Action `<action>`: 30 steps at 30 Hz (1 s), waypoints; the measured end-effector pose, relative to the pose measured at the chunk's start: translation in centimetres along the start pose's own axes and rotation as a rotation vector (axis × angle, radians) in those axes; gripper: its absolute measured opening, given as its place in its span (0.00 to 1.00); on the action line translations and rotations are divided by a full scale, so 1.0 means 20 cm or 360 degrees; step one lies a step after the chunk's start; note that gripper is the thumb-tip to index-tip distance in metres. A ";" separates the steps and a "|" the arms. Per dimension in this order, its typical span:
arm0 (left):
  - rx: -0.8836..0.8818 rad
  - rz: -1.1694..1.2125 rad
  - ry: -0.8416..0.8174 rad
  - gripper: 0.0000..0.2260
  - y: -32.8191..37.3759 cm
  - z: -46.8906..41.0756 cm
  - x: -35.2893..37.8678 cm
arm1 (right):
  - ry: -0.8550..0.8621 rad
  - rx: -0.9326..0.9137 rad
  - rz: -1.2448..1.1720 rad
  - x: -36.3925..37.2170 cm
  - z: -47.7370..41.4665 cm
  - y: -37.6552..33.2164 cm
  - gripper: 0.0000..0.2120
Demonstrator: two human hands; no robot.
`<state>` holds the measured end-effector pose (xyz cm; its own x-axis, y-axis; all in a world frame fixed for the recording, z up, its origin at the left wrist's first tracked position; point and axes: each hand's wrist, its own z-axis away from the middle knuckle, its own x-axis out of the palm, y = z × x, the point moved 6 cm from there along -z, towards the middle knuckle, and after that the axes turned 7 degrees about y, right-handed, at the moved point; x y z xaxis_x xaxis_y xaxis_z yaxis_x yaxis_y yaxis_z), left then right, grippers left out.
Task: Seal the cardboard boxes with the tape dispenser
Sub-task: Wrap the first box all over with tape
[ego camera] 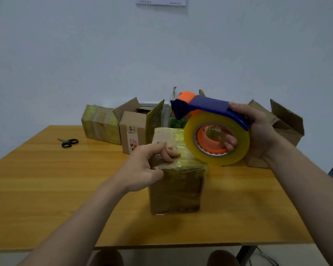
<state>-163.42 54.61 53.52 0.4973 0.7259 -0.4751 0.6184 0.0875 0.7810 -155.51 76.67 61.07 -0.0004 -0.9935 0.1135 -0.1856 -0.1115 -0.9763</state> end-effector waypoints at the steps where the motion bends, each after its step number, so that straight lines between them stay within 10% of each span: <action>1: -0.0009 0.0042 -0.0010 0.13 -0.01 -0.01 -0.01 | -0.0068 0.0042 -0.0002 0.00 0.00 0.00 0.29; 9: -0.0060 0.0386 0.0042 0.16 0.01 -0.04 -0.13 | -0.0323 0.0211 0.0026 0.00 -0.03 0.06 0.31; 19: -0.0819 0.1603 0.0252 0.23 0.13 -0.13 -0.09 | -0.0529 0.0205 0.0200 0.06 -0.08 0.03 0.31; 30: -0.0893 0.1396 0.0374 0.29 0.12 -0.14 -0.16 | -0.0492 0.0234 0.0343 0.09 -0.08 0.00 0.33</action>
<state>-165.14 54.38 58.09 0.4659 0.7956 0.3873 -0.2972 -0.2716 0.9154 -157.00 75.00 61.59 0.2760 -0.9515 -0.1357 -0.0709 0.1207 -0.9902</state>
